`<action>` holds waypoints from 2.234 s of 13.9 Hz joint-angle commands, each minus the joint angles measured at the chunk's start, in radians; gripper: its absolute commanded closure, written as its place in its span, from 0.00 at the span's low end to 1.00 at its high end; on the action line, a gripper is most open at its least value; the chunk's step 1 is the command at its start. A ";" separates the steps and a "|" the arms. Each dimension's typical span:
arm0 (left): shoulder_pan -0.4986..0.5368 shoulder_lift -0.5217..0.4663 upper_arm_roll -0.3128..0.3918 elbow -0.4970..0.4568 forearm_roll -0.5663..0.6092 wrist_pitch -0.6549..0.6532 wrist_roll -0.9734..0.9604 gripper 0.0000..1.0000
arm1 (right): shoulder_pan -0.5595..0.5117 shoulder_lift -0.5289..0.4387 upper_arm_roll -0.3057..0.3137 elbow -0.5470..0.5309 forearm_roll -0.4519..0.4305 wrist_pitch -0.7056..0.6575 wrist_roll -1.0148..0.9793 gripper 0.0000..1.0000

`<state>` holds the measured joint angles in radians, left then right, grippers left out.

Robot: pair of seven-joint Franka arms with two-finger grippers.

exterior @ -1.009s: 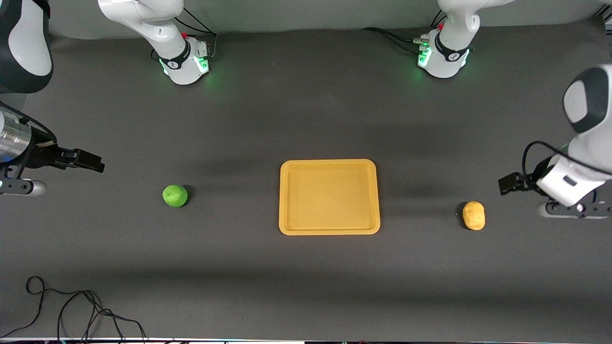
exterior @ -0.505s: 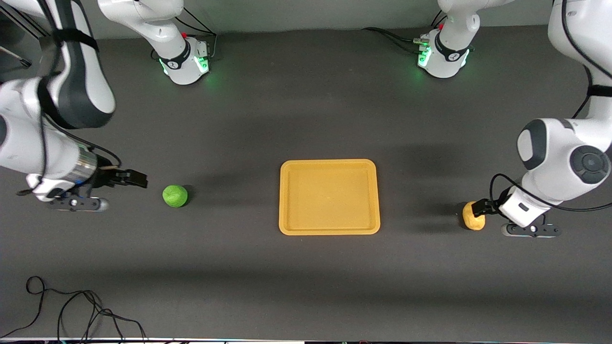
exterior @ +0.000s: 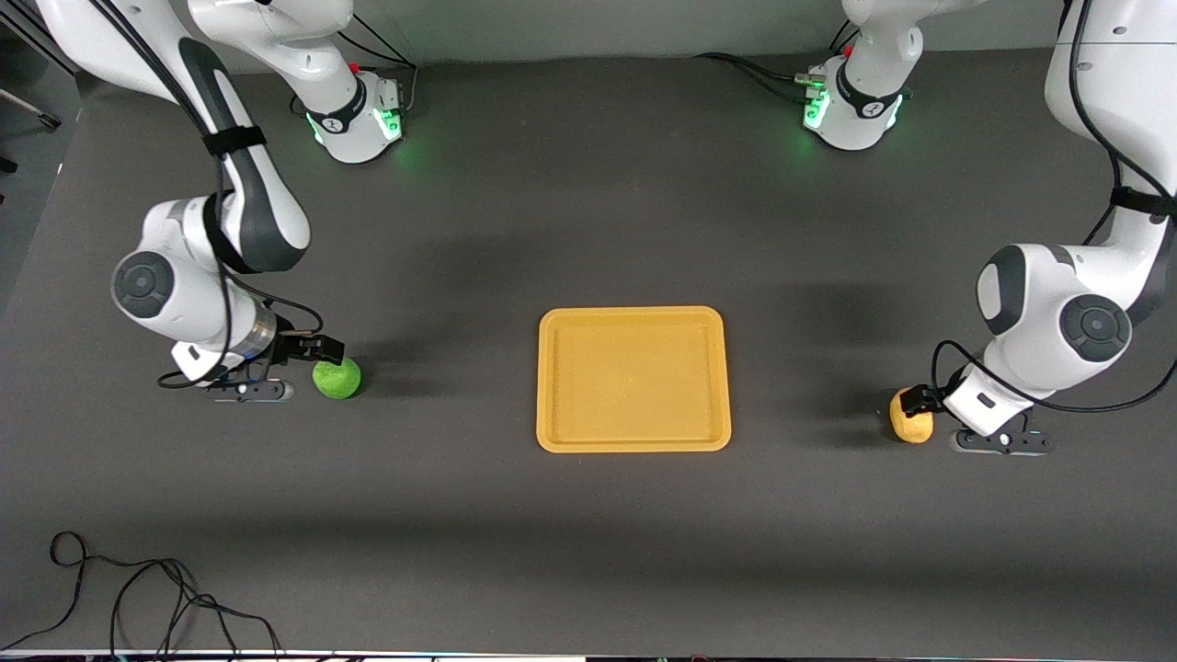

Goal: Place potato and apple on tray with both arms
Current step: 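Lower the left gripper onto the potato while the right gripper lowers onto the apple, then close the left gripper on the potato while the right gripper grasps the apple, then carry the potato onto the tray while the right gripper carries the apple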

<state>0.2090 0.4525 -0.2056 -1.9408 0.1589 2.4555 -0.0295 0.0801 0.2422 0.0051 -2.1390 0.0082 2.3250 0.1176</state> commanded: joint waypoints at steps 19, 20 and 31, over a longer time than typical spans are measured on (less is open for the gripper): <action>-0.248 -0.172 -0.040 0.055 0.010 -0.349 -0.370 0.65 | 0.006 0.075 0.030 0.348 0.031 -0.357 0.109 0.63; -0.314 -0.155 -0.040 0.090 0.007 -0.371 -0.444 0.65 | 0.004 0.080 0.030 0.385 0.059 -0.383 0.109 0.63; -0.553 0.176 -0.034 0.206 0.028 -0.101 -0.682 0.58 | 0.020 0.202 0.222 0.622 0.084 -0.388 0.450 0.63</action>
<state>-0.3314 0.6098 -0.2490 -1.7769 0.1636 2.3693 -0.6959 0.0971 0.3781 0.2132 -1.6039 0.0821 1.9456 0.5153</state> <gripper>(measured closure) 0.379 0.260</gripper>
